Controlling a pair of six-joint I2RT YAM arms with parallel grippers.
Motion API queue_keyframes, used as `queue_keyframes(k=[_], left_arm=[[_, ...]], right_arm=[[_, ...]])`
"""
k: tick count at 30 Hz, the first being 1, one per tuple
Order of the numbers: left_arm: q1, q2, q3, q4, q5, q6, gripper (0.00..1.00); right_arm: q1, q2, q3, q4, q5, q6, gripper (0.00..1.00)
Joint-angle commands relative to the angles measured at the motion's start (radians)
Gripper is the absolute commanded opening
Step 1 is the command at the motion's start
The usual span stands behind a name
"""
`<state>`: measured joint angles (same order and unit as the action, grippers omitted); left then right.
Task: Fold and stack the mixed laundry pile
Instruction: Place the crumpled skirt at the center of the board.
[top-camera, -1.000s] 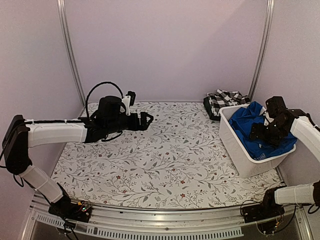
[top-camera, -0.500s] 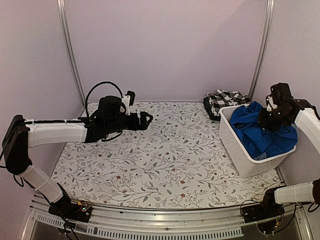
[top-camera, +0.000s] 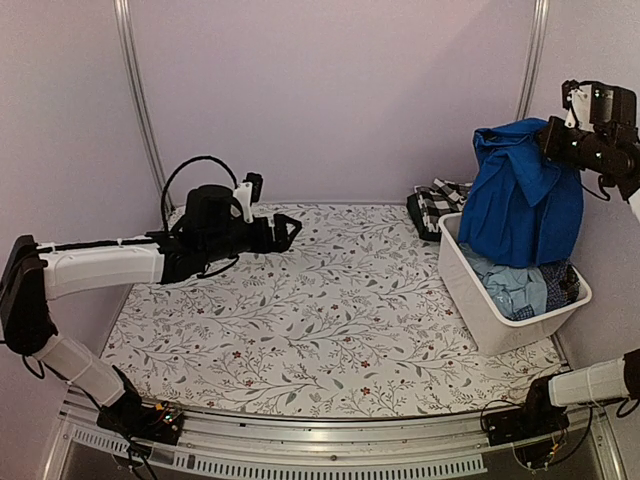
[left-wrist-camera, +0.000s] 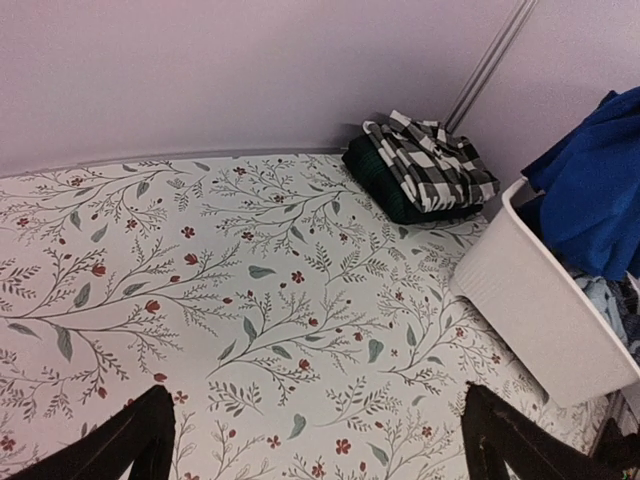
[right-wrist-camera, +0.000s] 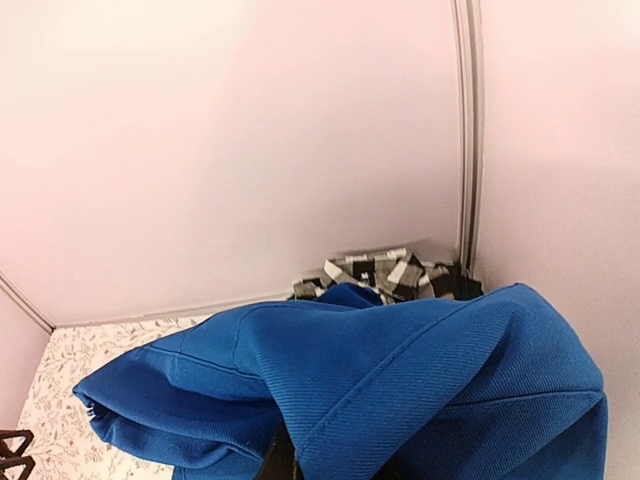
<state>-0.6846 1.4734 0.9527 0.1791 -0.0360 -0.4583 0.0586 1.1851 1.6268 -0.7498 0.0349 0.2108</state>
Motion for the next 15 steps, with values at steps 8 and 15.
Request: queue_keyframes(k=[8,15], left_arm=[[0.063,-0.068,-0.013,0.007,0.017,-0.044,1.00],[0.133,-0.131,-0.050,0.011,0.072,-0.100,1.00]], right_arm=[[0.047,0.168,0.272,0.280,-0.309,0.013,0.00],[0.327,0.352,0.410,0.325,-0.329,-0.017,0.00]])
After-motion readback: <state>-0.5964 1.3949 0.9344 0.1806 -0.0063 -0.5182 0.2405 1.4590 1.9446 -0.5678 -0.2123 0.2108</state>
